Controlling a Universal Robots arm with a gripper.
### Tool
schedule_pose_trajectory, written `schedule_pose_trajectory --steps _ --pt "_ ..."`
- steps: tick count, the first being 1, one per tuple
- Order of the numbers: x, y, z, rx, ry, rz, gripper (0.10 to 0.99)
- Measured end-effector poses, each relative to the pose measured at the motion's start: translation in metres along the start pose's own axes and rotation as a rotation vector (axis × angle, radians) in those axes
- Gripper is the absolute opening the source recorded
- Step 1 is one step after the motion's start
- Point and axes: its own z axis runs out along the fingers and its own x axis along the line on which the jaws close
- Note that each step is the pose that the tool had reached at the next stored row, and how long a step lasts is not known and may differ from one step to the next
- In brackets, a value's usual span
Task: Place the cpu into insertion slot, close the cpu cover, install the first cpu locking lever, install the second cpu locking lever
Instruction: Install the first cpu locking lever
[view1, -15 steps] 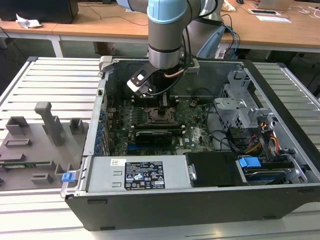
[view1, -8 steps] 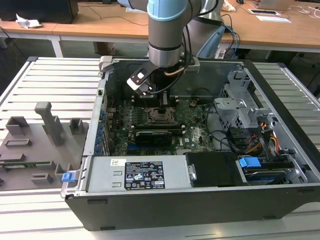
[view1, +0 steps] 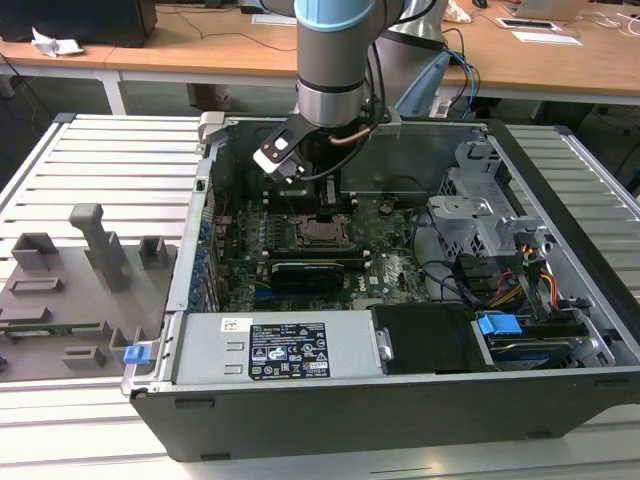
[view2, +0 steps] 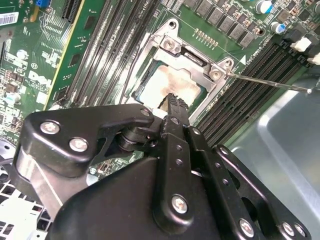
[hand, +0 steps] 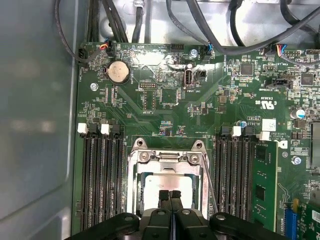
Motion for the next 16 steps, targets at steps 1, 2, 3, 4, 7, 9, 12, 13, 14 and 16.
schedule_pose_trajectory --steps 1,2,3,4,7,9,12,13,14,16 --pt "0.0 0.0 -0.0005 0.0 0.0001 0.0 0.106" --pt "0.0 0.0001 -0.0012 0.0 0.0 0.0 0.106" --pt "0.0 0.0001 -0.0019 0.0 0.0 0.0 0.106" --pt "0.0 0.0001 -0.0025 0.0 0.0 0.0 0.106" --pt "0.0001 0.0002 -0.004 0.0 0.0 0.0 0.106" --pt "0.0001 0.0003 -0.0057 0.0 -0.0001 0.001 0.106" --pt "0.0001 0.0003 -0.0075 0.0 0.0 0.001 0.106" --pt "0.0001 0.0004 -0.0079 0.0 -0.0001 0.001 0.106" --pt "0.0002 0.0004 -0.0083 0.0 0.0 0.001 0.106" --pt "0.0001 0.0004 -0.009 0.0 -0.0001 0.001 0.106"
